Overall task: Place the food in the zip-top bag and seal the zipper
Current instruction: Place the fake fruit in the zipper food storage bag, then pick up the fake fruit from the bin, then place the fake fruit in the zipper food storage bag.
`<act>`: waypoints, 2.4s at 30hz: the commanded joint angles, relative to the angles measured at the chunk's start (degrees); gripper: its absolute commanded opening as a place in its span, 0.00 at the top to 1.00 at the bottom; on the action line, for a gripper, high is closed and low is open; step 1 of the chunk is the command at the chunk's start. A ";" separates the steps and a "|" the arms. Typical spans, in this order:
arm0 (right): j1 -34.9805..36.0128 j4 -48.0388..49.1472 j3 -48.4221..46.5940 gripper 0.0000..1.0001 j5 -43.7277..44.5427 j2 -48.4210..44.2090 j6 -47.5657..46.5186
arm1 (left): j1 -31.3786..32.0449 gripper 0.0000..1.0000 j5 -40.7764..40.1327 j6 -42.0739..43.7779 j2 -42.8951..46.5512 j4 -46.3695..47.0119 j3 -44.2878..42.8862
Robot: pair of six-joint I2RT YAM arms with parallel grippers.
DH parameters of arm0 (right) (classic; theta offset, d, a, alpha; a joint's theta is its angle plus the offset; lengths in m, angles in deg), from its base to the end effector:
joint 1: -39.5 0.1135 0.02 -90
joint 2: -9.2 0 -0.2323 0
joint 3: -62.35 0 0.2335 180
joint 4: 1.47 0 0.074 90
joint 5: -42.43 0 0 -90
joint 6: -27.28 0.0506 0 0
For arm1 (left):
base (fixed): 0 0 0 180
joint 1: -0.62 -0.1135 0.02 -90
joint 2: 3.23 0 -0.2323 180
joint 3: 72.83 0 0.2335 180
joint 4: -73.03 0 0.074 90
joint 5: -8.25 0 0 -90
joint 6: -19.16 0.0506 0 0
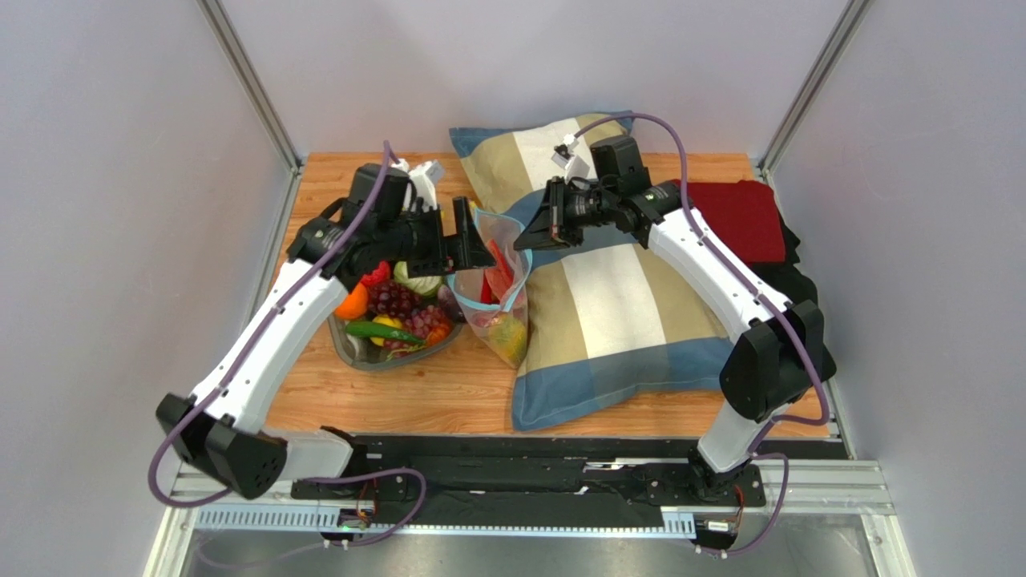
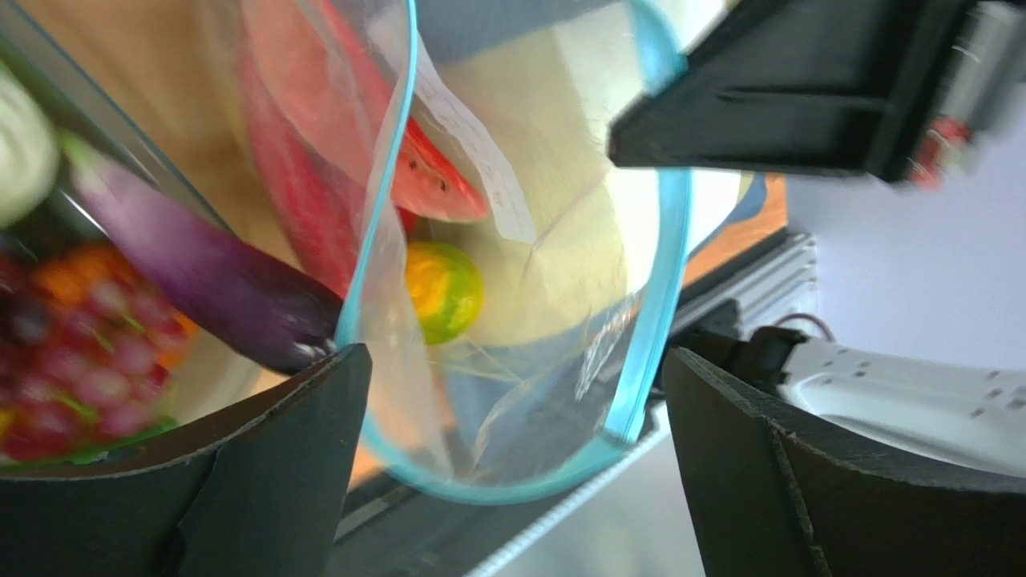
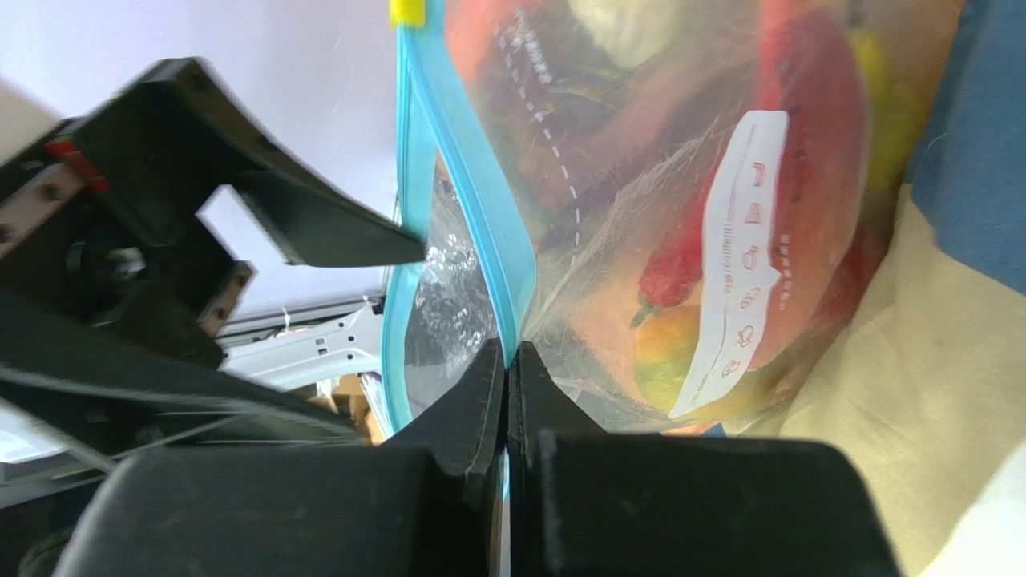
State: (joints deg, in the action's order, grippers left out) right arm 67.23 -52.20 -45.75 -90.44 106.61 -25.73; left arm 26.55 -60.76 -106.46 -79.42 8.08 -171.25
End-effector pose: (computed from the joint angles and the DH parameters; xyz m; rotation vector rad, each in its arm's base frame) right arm 0.3066 0.2001 0.3157 -0.2456 2.4455 1.4046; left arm 0.2347 -0.1343 0.3452 -0.0090 2.4562 -0.9380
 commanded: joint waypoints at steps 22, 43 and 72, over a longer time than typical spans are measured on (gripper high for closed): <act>-5.75 -0.29 4.00 1.00 -4.06 -3.71 -5.09 | -9.59 0.05 27.52 86.22 24.43 27.03 37.63; -5.75 0.41 3.74 1.00 -4.94 -2.40 -4.30 | -8.44 0.65 31.21 107.42 11.84 24.06 34.93; -2.15 1.29 3.03 1.00 -8.19 -2.22 -5.53 | 5.00 1.00 41.32 78.47 9.93 17.03 2.14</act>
State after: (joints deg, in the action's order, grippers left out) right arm 64.98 -52.53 -41.71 -96.10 105.54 -29.95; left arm 31.29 -23.69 -33.85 -64.31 28.05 -167.77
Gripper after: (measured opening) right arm 0.010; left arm 0.523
